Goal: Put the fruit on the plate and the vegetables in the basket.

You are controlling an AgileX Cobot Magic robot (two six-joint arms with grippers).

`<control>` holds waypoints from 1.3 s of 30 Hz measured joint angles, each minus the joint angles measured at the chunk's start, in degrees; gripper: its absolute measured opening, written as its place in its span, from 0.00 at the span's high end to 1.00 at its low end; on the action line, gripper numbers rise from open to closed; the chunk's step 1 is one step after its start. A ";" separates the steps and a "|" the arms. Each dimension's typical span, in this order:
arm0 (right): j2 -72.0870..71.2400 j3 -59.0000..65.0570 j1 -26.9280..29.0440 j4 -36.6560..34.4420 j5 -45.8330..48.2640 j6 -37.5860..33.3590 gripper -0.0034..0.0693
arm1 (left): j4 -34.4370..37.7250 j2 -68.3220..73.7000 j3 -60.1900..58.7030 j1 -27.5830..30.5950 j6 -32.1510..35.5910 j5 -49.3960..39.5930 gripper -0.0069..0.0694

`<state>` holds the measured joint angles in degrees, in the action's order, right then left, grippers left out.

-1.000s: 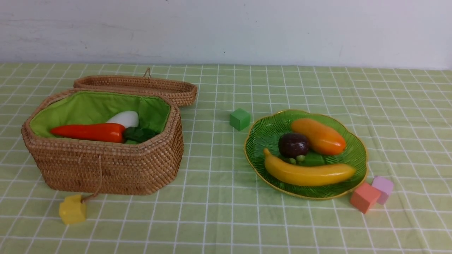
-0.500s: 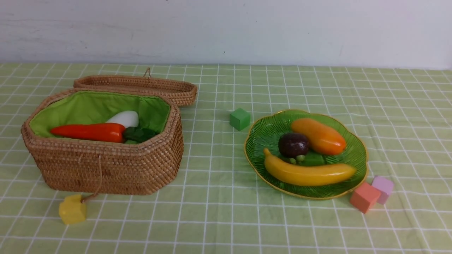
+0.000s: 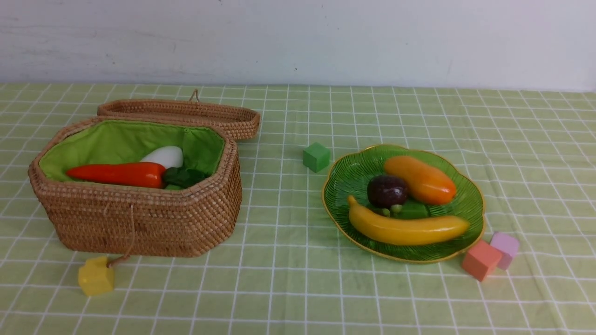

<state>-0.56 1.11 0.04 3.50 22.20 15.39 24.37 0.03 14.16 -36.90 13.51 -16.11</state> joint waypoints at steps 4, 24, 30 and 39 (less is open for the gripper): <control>0.00 0.00 0.00 0.00 0.00 0.00 0.95 | -6.69 0.00 -2.18 7.57 -4.58 2.24 0.93; -0.02 0.00 0.17 -0.16 0.00 0.00 0.92 | -18.72 -0.50 -15.86 33.33 -24.04 -5.75 0.93; -0.02 0.00 0.20 -0.16 0.00 -0.12 0.92 | -18.72 -0.50 -15.86 33.33 -24.04 -5.35 0.93; -0.02 0.00 0.20 -0.16 0.00 -0.19 0.91 | -18.72 -0.50 -15.86 33.33 -24.04 -5.33 0.93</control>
<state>-0.58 1.11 0.25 3.35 22.20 15.21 5.66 -0.47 -1.70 -3.57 -10.54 -21.44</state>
